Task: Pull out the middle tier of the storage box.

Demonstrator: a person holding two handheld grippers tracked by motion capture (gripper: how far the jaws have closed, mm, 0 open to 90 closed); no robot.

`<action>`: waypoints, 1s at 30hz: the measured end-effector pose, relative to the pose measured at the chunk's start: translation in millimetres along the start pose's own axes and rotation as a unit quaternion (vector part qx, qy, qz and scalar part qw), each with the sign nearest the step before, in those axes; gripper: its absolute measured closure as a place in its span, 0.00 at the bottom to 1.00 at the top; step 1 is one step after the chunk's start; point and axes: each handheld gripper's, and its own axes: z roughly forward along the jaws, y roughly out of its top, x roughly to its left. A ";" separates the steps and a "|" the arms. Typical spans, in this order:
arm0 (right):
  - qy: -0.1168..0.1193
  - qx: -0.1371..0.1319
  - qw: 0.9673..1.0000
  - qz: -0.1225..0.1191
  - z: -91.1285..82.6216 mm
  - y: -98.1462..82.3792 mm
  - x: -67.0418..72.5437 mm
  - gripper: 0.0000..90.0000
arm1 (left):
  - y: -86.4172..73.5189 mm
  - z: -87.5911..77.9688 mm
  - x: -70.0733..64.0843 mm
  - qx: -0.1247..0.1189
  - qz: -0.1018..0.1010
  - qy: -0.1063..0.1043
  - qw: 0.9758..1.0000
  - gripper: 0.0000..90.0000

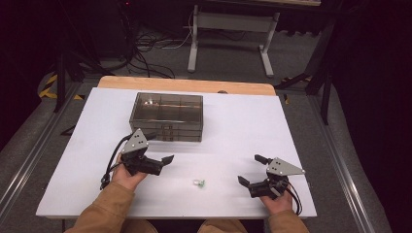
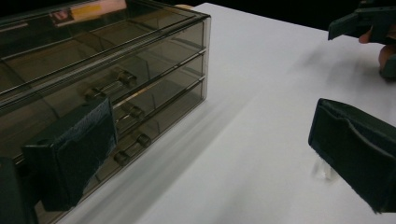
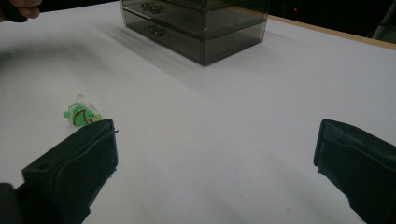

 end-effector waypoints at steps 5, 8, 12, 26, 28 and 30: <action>0.001 0.001 1.000 -0.001 0.2 0.1 0.4 0.00 | 3.0 5.2 -4.2 0.013 0.026 -0.001 1.000 0.02; 0.002 0.000 1.000 -0.002 0.1 0.2 0.4 0.00 | 5.2 9.4 -6.7 0.021 0.037 -0.006 0.999 0.02; 0.002 -0.002 1.000 -0.002 -0.3 0.1 0.4 0.00 | 9.0 13.9 -9.8 0.037 0.051 -0.011 0.998 0.00; 0.004 -0.002 1.000 -0.004 -0.7 0.3 1.0 0.00 | 12.6 19.0 -20.3 0.068 0.103 0.026 0.992 0.03; 0.005 -0.002 1.000 -0.004 -0.7 0.3 1.0 0.00 | 13.1 18.5 -21.4 0.070 0.114 0.036 0.990 0.04; 0.005 -0.003 1.000 -0.004 -0.8 0.3 1.0 0.00 | 13.8 17.7 -23.4 0.070 0.131 0.047 0.988 0.05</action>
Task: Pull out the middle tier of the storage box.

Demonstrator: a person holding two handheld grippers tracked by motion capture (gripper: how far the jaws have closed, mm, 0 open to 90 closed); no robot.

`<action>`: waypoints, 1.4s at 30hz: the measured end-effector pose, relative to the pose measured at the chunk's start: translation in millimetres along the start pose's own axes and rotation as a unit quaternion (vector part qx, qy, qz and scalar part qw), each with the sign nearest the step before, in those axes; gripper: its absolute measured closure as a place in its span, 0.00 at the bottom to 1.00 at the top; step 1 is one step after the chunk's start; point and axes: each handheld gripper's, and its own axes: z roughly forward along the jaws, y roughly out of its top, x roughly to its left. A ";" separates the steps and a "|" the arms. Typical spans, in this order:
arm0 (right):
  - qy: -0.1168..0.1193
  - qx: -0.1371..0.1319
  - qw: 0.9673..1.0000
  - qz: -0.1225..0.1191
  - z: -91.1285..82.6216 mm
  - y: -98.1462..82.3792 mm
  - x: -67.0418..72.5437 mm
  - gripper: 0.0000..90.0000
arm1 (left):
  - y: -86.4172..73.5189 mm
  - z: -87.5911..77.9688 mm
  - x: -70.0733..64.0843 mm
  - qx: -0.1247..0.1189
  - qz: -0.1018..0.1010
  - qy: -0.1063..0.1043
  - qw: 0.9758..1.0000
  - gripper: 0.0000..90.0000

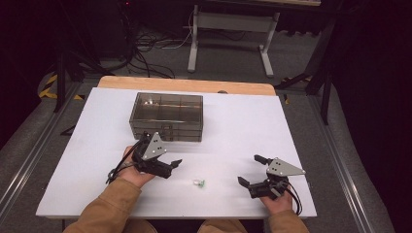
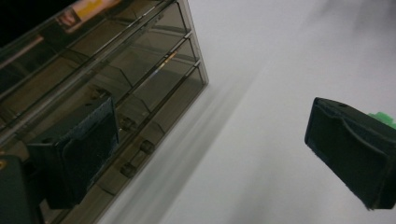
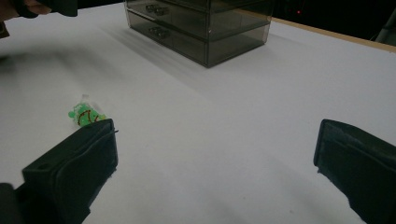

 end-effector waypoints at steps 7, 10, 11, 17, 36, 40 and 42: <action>0.001 0.000 1.000 -0.001 0.0 0.1 0.2 0.00 | 4.7 -2.8 -6.6 -0.002 0.041 0.033 0.999 0.11; 0.002 -0.001 1.000 -0.001 0.1 0.1 0.3 0.00 | 6.8 -3.4 -10.5 0.003 0.070 0.057 0.996 0.13; 0.001 -0.001 1.000 -0.001 0.1 0.0 0.4 0.00 | 7.4 -3.5 -11.2 -0.001 0.075 0.061 0.995 0.13; 0.002 -0.001 1.000 -0.001 0.2 0.0 0.4 0.00 | 10.8 -5.8 -14.4 0.001 0.114 0.092 0.989 0.13; 0.002 0.000 1.000 -0.001 0.4 -0.1 0.6 0.00 | 14.6 0.9 -37.8 0.041 0.263 0.187 0.946 0.14; 0.003 -0.001 1.000 0.000 0.3 0.0 0.7 0.00 | 14.6 3.0 -42.0 0.046 0.289 0.202 0.935 0.14; 0.003 -0.001 1.000 0.000 0.3 0.0 0.7 0.00 | 13.9 4.4 -43.5 0.051 0.299 0.208 0.930 0.14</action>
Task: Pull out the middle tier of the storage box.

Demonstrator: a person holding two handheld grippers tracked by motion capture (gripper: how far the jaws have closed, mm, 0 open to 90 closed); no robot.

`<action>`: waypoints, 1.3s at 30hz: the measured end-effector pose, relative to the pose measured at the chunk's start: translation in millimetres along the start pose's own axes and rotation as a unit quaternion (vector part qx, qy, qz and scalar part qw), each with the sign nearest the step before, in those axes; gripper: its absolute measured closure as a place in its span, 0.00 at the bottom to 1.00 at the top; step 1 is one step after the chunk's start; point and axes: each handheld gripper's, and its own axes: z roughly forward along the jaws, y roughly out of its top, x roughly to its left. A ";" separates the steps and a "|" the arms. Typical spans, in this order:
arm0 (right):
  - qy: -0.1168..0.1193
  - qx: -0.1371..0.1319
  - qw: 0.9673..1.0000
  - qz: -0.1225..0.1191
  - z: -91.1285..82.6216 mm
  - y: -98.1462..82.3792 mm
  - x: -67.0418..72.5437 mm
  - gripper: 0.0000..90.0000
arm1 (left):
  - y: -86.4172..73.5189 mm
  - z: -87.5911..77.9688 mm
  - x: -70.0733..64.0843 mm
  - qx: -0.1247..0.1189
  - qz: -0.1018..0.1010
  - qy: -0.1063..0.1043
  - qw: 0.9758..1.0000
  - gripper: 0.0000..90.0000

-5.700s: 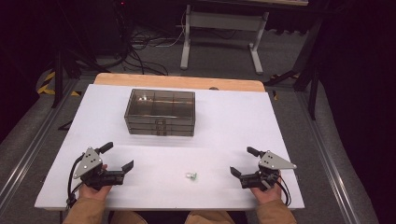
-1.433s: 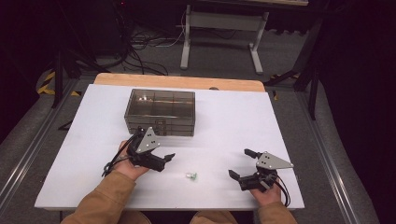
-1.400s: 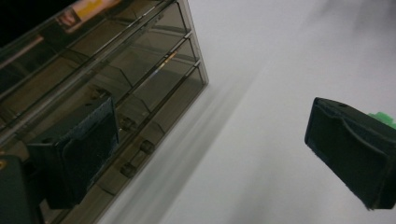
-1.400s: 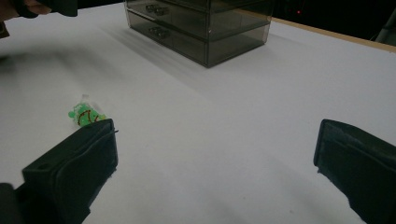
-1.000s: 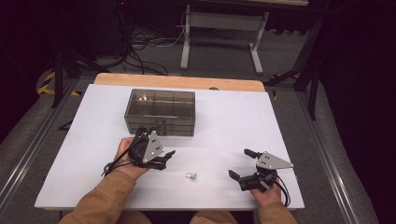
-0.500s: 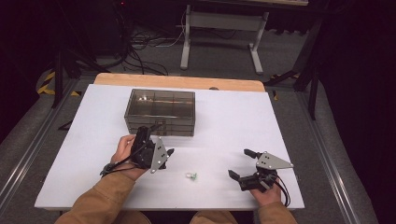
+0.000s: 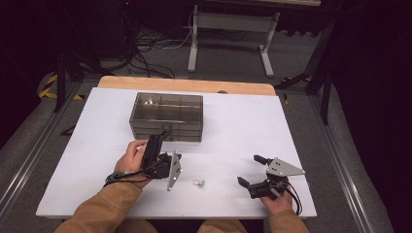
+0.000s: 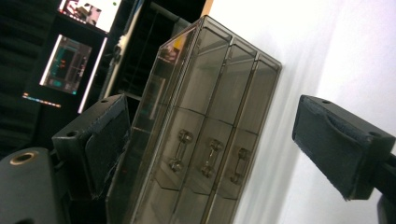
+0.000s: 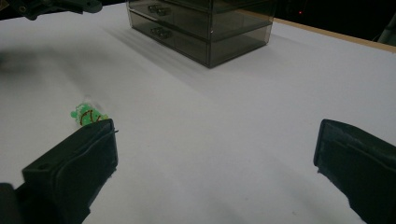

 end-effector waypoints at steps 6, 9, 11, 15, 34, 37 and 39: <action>0.000 0.001 1.000 0.000 -0.1 0.1 0.0 0.00 | 3.0 1.1 -8.6 0.015 0.059 0.031 0.998 0.15; 0.000 0.001 1.000 0.001 -0.1 0.0 0.0 0.00 | 3.8 2.5 -12.3 0.020 0.079 0.039 0.996 0.16; 0.000 0.000 1.000 0.001 0.1 0.0 0.0 0.00 | 3.6 4.2 -14.3 0.024 0.085 0.044 0.995 0.16; 0.000 0.001 1.000 0.001 -0.1 0.0 0.0 0.00 | 2.8 7.3 -17.2 0.039 0.098 0.057 0.993 0.17; 0.002 0.000 1.000 0.000 0.3 -0.2 0.3 0.00 | -7.0 22.1 -34.0 0.091 0.160 0.119 0.976 0.25; 0.002 0.000 1.000 0.000 0.3 -0.2 0.2 0.00 | -8.3 24.5 -35.4 0.100 0.159 0.127 0.974 0.26; 0.001 0.000 1.000 0.001 0.5 0.0 0.1 0.00 | -8.8 26.3 -36.5 0.104 0.156 0.130 0.974 0.26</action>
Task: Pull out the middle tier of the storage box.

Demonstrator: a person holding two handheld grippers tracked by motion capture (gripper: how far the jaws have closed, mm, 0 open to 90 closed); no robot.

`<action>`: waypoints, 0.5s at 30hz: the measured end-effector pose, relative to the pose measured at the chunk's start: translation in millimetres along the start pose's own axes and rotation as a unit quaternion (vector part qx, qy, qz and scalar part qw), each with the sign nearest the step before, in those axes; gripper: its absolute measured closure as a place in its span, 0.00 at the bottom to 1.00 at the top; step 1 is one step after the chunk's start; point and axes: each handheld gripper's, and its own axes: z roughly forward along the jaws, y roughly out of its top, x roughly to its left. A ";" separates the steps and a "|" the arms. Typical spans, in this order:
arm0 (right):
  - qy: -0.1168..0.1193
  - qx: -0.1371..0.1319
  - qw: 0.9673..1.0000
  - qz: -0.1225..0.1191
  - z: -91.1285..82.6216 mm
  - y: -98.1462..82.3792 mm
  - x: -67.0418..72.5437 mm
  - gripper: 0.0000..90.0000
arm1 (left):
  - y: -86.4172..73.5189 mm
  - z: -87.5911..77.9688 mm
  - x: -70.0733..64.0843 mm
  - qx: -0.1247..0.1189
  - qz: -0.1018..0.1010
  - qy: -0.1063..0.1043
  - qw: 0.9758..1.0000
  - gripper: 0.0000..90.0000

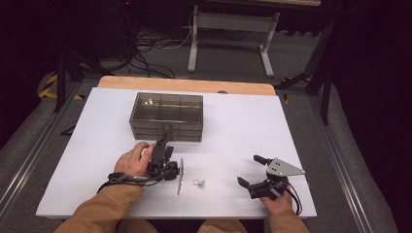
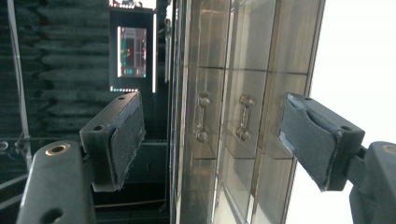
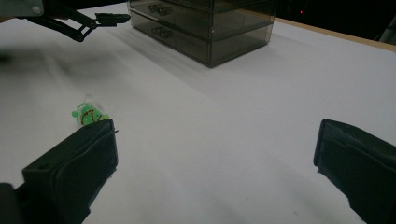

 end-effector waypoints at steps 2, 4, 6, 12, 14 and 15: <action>-0.001 0.001 1.000 -0.001 0.3 0.0 0.2 0.00 | 0.2 1.7 -2.4 0.004 0.006 0.004 1.000 0.27; 0.000 0.000 1.000 -0.001 0.2 -0.1 0.3 0.00 | 0.4 3.2 -5.4 0.007 0.009 0.008 1.000 0.27; -0.001 0.000 1.000 0.000 0.1 0.0 0.1 0.00 | 0.8 4.3 -7.2 0.011 0.015 0.013 1.000 0.28; -0.001 0.002 1.000 -0.002 1.2 0.4 1.0 0.00 | 1.4 9.8 -14.2 0.023 0.019 0.020 0.999 0.34; 0.000 0.003 1.000 -0.003 1.2 0.3 0.7 0.00 | 1.4 12.3 -15.8 0.025 0.021 0.020 0.999 0.36; 0.000 0.001 1.000 -0.001 1.4 0.3 0.9 0.00 | 1.6 13.2 -16.0 0.027 0.024 0.021 0.999 0.36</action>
